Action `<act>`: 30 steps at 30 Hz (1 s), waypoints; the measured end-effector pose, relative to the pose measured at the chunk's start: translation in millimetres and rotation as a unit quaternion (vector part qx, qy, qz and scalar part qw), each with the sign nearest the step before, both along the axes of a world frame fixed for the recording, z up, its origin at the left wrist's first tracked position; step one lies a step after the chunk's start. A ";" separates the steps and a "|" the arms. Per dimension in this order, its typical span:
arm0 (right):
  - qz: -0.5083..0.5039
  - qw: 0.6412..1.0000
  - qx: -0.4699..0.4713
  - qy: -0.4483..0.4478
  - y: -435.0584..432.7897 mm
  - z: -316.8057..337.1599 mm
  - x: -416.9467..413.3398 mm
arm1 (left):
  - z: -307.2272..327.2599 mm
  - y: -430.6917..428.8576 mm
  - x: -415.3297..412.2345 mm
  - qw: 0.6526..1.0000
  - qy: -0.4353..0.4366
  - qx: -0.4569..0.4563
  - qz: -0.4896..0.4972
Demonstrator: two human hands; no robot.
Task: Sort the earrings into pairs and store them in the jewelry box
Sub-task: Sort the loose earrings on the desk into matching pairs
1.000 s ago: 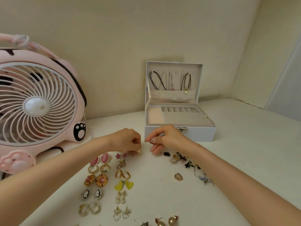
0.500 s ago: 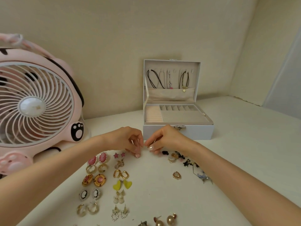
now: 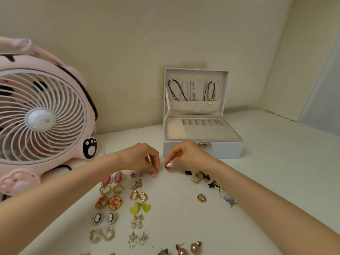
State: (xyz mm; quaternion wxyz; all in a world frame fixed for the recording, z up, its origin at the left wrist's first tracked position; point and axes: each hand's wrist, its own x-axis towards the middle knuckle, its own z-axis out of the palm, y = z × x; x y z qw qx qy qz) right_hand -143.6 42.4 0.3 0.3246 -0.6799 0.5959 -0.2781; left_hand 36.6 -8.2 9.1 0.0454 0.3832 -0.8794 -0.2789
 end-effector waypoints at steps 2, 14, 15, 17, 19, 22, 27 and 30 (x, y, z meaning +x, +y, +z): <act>-0.015 1.000 -0.003 0.008 0.1 0.8 -2.8 | -1.2 -0.8 -1.0 1.000 -0.011 -0.026 -0.007; -0.103 0.992 -0.028 0.073 14.9 -5.0 -41.6 | 1.1 3.0 -12.3 0.991 0.019 -0.127 -0.033; -0.107 0.990 -0.034 0.088 16.2 -6.9 -42.5 | 0.8 5.1 -15.9 0.990 0.019 -0.136 -0.042; -0.109 0.985 -0.055 0.119 18.7 -9.0 -44.1 | 0.5 8.6 -22.5 0.987 0.019 -0.150 -0.059; -0.104 0.983 -0.075 0.135 21.5 -7.4 -47.1 | 1.1 11.8 -26.9 0.986 0.021 -0.155 -0.066; -0.098 0.981 -0.092 0.138 26.6 0.7 -54.6 | 2.0 14.0 -29.9 0.986 0.025 -0.150 -0.067; -0.085 0.985 -0.080 0.126 45.5 7.0 -66.6 | -1.2 19.7 -34.5 0.986 0.033 -0.147 -0.078; -0.065 0.988 -0.064 0.125 60.3 4.7 -67.1 | -5.2 25.9 -40.5 0.984 0.026 -0.149 -0.090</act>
